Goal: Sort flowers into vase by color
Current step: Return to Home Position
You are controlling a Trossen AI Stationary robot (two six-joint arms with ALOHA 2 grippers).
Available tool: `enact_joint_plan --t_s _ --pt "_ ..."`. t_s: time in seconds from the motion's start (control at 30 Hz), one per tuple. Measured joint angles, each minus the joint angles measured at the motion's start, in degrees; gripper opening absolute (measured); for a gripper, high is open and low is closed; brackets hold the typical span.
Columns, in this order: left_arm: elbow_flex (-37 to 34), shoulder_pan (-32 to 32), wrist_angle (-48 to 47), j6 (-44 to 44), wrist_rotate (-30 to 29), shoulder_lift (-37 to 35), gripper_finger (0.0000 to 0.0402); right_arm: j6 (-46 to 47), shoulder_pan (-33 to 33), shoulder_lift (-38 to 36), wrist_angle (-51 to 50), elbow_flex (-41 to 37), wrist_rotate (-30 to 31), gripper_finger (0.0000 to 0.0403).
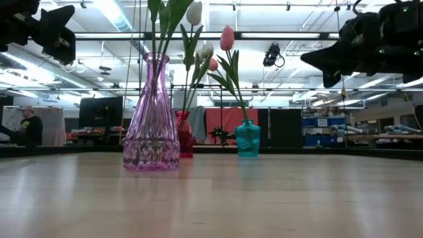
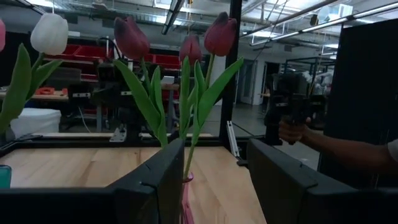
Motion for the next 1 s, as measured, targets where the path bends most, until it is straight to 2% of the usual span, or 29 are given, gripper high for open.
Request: enact_joint_plan --t_s 0.17,0.43,0.57,1.0 --pt "0.0 0.0 0.0 -0.2 0.0 0.0 0.0182 0.8 -3.2 -5.1 -1.1 0.0 -2.3 0.0009" --pt "0.0 0.0 0.2 0.5 -1.3 0.0 0.0182 8.4 -6.8 -15.3 -16.2 0.0 2.8 0.0012" --pt "0.0 0.0 0.5 1.3 -3.1 0.0 0.0182 7.9 -6.7 -15.9 -13.8 -0.1 2.9 0.0016" --pt "0.0 0.0 0.5 1.1 -3.2 0.0 0.0182 6.7 -6.7 -15.9 -13.5 0.0 3.0 0.0024"
